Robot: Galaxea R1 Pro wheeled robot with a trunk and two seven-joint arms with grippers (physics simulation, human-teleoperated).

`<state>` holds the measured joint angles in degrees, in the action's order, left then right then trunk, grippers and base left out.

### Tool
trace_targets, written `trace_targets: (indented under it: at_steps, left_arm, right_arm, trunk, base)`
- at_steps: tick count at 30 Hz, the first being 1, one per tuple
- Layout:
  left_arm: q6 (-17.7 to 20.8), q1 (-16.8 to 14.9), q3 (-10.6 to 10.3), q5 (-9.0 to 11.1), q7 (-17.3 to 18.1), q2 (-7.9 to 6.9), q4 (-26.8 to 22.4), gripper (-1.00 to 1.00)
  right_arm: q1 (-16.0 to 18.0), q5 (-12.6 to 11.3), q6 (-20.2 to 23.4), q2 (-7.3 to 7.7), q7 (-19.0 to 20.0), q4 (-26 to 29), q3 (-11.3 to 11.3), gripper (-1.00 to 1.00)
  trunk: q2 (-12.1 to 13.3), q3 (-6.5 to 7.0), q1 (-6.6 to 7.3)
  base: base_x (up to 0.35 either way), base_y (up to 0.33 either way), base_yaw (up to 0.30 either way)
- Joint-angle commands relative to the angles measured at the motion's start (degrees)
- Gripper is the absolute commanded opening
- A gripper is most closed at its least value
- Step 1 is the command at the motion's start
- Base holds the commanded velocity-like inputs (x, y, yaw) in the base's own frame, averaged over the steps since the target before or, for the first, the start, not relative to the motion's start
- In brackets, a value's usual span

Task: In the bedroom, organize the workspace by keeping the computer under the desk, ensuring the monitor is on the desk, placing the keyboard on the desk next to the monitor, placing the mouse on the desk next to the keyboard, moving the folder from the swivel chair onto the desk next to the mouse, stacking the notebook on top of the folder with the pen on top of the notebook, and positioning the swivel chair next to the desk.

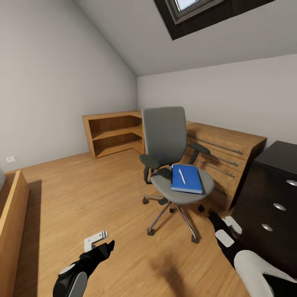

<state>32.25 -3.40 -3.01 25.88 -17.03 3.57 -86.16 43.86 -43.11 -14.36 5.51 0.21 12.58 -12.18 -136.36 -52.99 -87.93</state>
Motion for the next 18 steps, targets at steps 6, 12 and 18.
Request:
trace_targets:
  at_steps: [6,12,18]
  left_arm:
    - [-0.76,-0.03,-0.38,-1.88,-0.49,0.0,6.38,1.0]
    - [-10.37,-0.03,-0.45,-5.3,-0.43,-0.18,17.71,1.0]
    - [-16.57,-0.03,-1.24,-6.07,-0.32,-0.15,25.84,1.0]
  right_arm:
    - [-0.48,13.95,-17.71,-5.0,-0.17,-11.28,0.19,1.0]
    - [-11.04,27.78,-27.32,-7.68,-0.21,-13.47,0.67,1.0]
    - [-15.57,34.06,-29.26,-8.03,-0.26,-13.77,0.67,1.0]
  trunk:
    - [2.4,1.03,1.34]
    - [4.8,2.1,2.65]
    - [7.21,3.18,3.97]
  base:
    - [0.0,0.0,0.0]
    - [0.0,0.0,0.0]
    - [0.0,0.0,0.0]
